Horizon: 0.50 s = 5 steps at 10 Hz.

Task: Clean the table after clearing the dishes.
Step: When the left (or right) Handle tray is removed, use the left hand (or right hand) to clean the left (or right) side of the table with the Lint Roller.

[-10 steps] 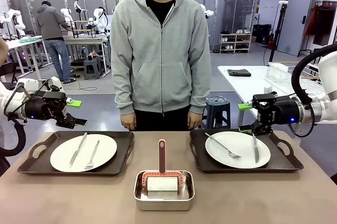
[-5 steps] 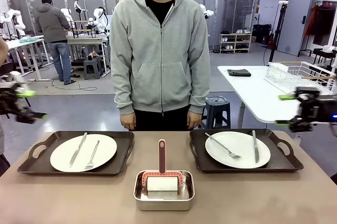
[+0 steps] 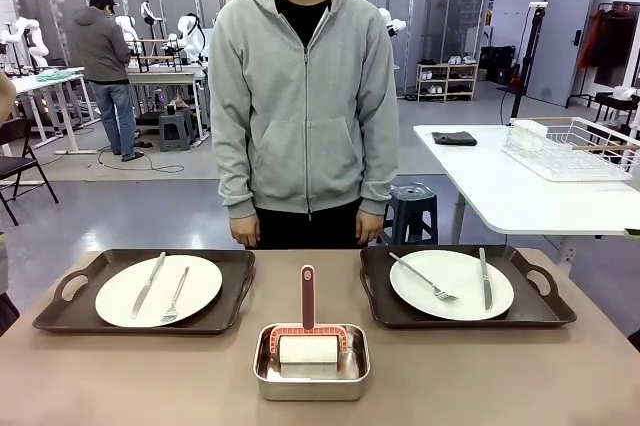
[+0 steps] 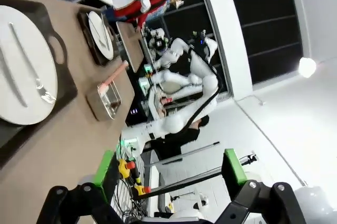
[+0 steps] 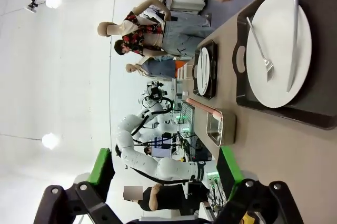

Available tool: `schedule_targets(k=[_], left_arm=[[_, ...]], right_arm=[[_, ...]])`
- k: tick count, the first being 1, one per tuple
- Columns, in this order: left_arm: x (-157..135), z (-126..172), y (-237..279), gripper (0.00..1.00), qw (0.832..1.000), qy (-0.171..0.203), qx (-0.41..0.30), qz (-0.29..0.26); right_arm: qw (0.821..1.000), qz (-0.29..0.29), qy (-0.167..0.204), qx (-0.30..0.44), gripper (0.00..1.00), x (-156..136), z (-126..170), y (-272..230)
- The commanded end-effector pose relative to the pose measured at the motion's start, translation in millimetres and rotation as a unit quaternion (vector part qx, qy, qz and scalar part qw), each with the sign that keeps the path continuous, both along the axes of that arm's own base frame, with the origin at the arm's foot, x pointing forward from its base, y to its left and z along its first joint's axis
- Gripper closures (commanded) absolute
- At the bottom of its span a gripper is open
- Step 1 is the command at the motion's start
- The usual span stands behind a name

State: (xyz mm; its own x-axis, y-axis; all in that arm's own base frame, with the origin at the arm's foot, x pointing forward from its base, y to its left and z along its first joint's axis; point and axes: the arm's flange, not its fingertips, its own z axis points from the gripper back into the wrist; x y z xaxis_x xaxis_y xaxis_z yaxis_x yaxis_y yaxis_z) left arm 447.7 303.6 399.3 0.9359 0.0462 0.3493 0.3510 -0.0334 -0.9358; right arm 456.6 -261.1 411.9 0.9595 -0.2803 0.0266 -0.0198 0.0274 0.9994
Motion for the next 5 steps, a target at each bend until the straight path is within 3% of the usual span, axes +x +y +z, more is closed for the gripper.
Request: schedule_targets(k=[1, 2, 5], left_arm=[[2.0, 23.6, 55.5, 0.00, 1.000, 0.006, -0.006, 0.003], [0.0, 0.0, 0.0, 0.00, 1.000, 0.000, 0.000, 0.000], [0.0, 0.0, 0.0, 0.00, 1.000, 0.000, 0.000, 0.000]], right_arm=[[1.000, 0.006, -0.001, -0.002, 0.00, 1.7, 1.6, 12.8], [1.000, 0.006, -0.001, -0.002, 0.00, 1.7, 1.6, 12.8], [1.000, 0.006, -0.001, -0.002, 0.00, 1.7, 1.6, 12.8]])
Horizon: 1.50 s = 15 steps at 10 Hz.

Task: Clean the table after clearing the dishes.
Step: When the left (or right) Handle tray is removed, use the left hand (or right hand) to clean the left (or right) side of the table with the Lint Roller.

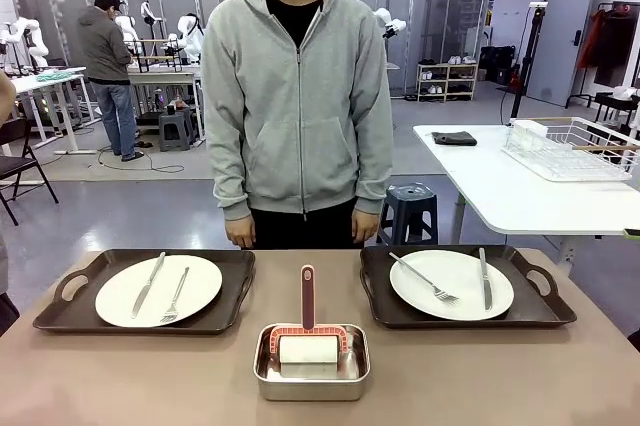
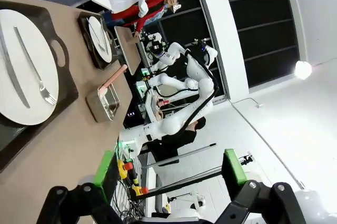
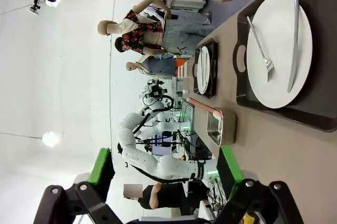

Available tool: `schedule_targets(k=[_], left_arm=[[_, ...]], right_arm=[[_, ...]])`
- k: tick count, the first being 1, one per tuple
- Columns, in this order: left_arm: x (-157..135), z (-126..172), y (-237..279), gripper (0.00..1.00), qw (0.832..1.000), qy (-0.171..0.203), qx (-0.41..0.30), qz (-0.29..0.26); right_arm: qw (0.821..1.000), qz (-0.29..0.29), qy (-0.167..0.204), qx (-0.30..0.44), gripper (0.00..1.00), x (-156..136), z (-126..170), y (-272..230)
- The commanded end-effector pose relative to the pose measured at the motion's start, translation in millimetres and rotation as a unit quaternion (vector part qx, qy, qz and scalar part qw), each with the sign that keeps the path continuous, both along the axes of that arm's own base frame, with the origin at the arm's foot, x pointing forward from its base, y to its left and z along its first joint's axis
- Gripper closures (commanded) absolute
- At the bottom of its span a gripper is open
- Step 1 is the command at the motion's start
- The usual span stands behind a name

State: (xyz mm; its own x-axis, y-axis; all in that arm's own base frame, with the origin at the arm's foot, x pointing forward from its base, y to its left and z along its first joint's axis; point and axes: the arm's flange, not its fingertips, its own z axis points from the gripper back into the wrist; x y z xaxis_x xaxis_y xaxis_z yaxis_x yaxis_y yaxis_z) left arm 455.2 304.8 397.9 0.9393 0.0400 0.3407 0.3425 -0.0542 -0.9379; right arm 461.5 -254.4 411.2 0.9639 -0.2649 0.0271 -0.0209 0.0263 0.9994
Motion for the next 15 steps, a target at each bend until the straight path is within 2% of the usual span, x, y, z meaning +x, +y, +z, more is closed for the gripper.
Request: schedule_targets(k=[1, 15], left_arm=[[-7.5, 1.4, -1.2, 0.00, 1.000, -0.004, 0.009, 0.007], [-7.5, 1.4, -1.2, 0.00, 1.000, -0.004, 0.009, 0.007]], right_arm=[[1.000, -0.002, -0.001, -0.002, 0.00, -3.2, 2.3, 6.0], [1.000, -0.002, -0.001, -0.002, 0.00, -3.2, 2.3, 6.0]])
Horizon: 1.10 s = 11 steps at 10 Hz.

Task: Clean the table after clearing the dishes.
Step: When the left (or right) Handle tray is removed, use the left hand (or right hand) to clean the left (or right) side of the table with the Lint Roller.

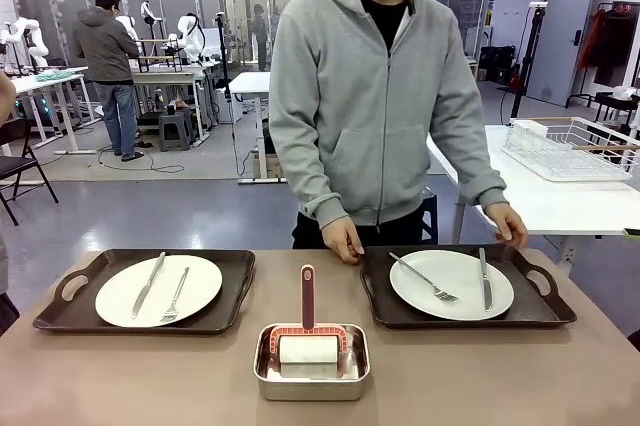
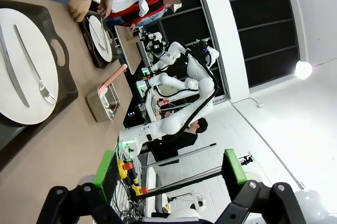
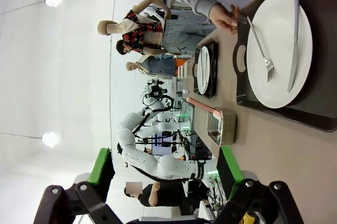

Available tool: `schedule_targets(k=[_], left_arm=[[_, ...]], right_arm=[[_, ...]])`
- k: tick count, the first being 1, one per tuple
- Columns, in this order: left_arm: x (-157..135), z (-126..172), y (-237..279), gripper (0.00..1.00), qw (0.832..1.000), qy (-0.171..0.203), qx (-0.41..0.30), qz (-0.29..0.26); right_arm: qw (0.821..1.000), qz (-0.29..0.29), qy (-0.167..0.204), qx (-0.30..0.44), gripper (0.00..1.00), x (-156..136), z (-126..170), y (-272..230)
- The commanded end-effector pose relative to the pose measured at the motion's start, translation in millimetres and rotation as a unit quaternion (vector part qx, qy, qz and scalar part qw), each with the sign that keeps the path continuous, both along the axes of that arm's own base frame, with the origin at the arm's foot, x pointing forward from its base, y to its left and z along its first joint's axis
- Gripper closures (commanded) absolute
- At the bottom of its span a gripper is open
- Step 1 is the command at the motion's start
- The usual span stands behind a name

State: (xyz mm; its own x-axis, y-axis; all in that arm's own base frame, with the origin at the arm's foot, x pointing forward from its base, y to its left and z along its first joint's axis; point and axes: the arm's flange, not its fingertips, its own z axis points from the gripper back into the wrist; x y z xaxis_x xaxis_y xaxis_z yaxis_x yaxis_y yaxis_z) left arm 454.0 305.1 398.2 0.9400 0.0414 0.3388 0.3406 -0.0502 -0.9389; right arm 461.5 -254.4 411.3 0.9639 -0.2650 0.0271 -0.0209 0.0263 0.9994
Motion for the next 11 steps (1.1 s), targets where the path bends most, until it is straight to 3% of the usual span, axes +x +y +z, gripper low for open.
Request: schedule_targets(k=[1, 11], left_arm=[[-6.3, 1.1, -1.5, 0.00, 1.000, -0.005, 0.007, 0.005], [-6.3, 1.1, -1.5, 0.00, 1.000, -0.005, 0.007, 0.005]], right_arm=[[1.000, -0.002, -0.001, -0.002, 0.00, -3.2, 2.3, 6.1], [1.000, 0.000, 0.000, 0.000, 0.00, 0.0, 0.0, 0.0]])
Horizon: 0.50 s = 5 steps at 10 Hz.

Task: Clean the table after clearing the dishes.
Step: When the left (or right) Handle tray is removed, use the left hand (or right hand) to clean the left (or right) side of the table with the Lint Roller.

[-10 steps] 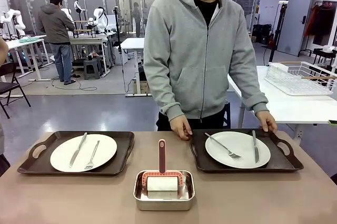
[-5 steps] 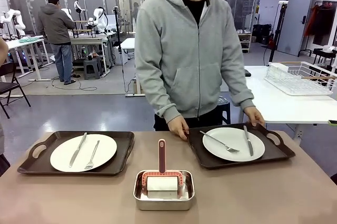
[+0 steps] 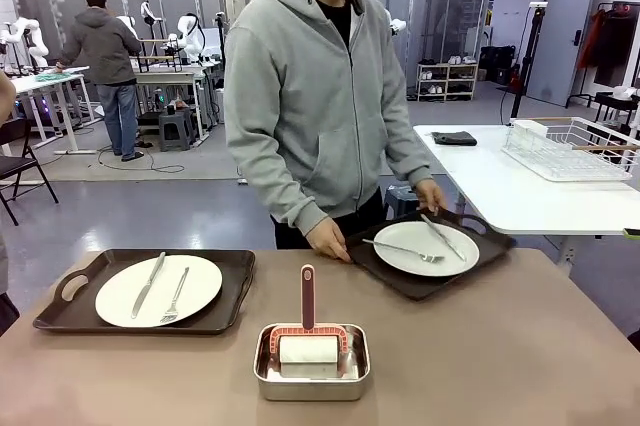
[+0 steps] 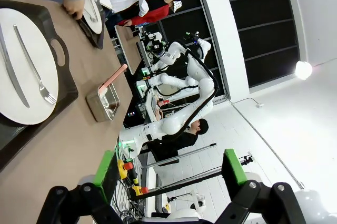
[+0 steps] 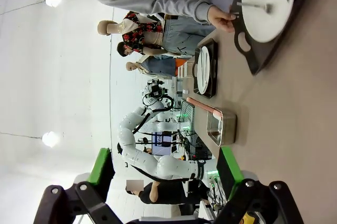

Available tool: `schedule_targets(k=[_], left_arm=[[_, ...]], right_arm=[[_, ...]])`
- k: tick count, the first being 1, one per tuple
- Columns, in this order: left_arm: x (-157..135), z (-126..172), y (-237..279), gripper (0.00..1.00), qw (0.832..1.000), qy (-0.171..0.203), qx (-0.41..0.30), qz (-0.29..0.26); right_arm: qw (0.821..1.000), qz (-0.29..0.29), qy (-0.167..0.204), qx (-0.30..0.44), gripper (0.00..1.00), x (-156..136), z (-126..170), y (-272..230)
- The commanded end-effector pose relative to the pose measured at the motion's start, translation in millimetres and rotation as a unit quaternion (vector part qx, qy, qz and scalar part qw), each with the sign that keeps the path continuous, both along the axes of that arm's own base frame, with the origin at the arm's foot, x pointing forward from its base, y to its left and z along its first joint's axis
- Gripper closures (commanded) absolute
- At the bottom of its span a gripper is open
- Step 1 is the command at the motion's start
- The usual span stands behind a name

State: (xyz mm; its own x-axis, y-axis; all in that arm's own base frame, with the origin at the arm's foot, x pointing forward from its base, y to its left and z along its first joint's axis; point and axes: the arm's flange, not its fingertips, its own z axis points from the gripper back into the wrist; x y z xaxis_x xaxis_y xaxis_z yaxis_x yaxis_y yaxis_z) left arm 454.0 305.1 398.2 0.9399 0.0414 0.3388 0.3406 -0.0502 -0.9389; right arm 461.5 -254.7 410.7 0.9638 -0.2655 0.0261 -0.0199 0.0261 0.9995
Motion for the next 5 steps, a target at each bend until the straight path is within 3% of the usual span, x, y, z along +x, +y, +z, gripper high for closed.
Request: schedule_targets(k=[1, 5], left_arm=[[-6.3, 1.1, -1.5, 0.00, 1.000, -0.005, 0.007, 0.005], [-6.3, 1.1, -1.5, 0.00, 1.000, -0.005, 0.007, 0.005]], right_arm=[[1.000, 0.016, 0.000, -0.022, 0.00, 7.5, 9.9, 16.7], [0.991, 0.079, -0.031, -0.100, 0.00, 17.7, 52.0, 75.8]])
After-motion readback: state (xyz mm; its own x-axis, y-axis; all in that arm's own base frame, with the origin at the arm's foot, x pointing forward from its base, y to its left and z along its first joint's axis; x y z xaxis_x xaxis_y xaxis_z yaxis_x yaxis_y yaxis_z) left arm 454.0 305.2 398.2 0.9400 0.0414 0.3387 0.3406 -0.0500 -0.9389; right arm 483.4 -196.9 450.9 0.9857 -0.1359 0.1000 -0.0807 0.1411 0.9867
